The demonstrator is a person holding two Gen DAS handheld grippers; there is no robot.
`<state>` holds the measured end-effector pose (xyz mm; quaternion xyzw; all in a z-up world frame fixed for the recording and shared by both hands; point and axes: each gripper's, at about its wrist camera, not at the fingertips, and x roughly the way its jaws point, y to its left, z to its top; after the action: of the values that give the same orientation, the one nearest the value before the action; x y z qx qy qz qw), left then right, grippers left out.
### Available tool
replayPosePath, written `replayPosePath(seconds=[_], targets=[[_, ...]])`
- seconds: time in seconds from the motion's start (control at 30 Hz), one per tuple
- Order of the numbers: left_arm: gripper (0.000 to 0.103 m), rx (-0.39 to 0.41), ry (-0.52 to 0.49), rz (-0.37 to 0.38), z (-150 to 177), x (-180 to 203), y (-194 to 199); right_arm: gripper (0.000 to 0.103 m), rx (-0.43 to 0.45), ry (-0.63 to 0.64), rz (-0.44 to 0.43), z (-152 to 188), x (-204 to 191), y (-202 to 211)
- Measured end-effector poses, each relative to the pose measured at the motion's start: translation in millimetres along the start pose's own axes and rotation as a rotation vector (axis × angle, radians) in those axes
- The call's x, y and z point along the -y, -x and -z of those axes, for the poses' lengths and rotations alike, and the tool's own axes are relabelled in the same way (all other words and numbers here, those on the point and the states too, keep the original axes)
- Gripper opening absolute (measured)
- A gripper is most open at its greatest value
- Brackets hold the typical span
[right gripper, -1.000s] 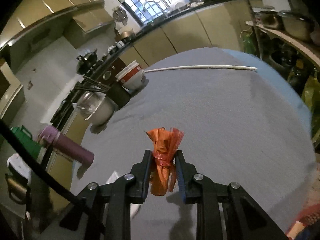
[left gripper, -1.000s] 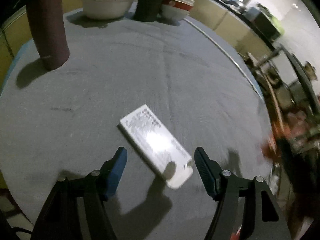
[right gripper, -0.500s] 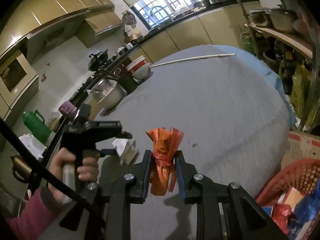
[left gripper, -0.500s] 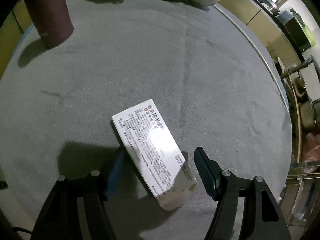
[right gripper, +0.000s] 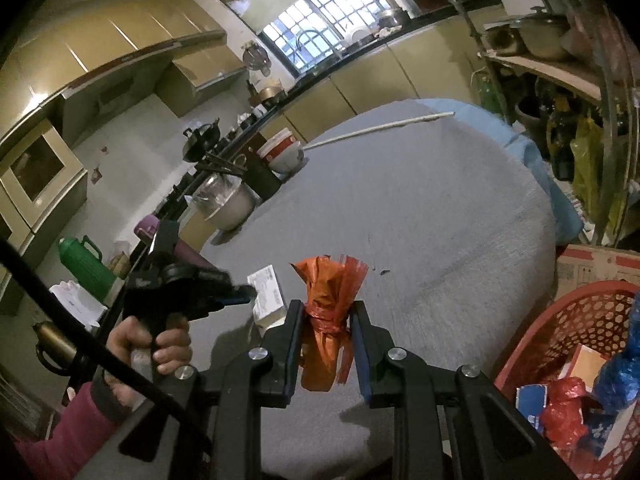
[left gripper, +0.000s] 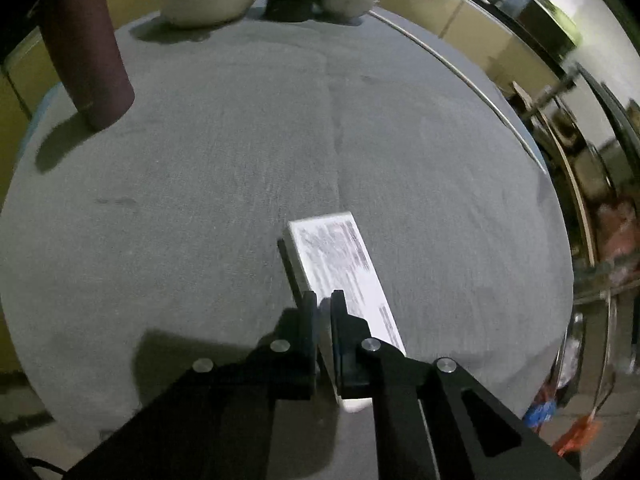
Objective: Collect trash
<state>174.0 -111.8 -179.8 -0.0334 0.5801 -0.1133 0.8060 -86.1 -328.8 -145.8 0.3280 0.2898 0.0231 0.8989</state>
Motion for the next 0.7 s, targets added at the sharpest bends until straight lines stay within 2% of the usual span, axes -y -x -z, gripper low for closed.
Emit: replayPosePath(seconds=[0.07, 0.13, 0.2, 0.3, 0.37, 0.43, 0.53, 0.63, 0.7], targets=[[0.007, -0.018, 0.009, 0.010, 1.5, -7.3, 0.3, 0.025, 0.012, -0.002, 0.007, 1.5, -0.6, 4.6], [0.007, -0.031, 0.034, 0.069, 6.5, -19.7, 2.5, 0.025, 0.022, -0.005, 0.006, 3.0, -1.2, 9.8], [0.007, -0.028, 0.033, 0.075, 7.2, -27.2, 8.7, 0.025, 0.031, -0.005, 0.014, 4.4, -0.1, 15.2], [0.028, -0.019, 0.040, 0.110, 7.7, -33.7, 21.2, 0.025, 0.036, -0.021, 0.024, 6.7, 5.2, 20.1], [0.058, 0.007, 0.043, 0.107, 8.3, -42.9, 33.6, 0.025, 0.040, -0.038, 0.023, 5.7, 9.5, 23.0], [0.066, 0.050, 0.046, 0.091, 6.2, -46.7, 46.3, 0.025, 0.056, -0.037, 0.029, 4.4, 12.3, 28.3], [0.071, 0.033, 0.041, 0.067, 4.2, -40.9, 45.8, 0.025, 0.078, -0.037, 0.036, 1.8, 17.5, 35.8], [0.071, 0.005, 0.040, 0.038, 4.8, -28.1, 35.9, 0.025, 0.090, -0.059, 0.042, 0.2, 27.2, 41.2], [0.071, -0.020, 0.048, 0.010, -8.5, -8.9, 20.4, 0.025, 0.093, -0.072, 0.048, 0.9, 32.5, 43.6]])
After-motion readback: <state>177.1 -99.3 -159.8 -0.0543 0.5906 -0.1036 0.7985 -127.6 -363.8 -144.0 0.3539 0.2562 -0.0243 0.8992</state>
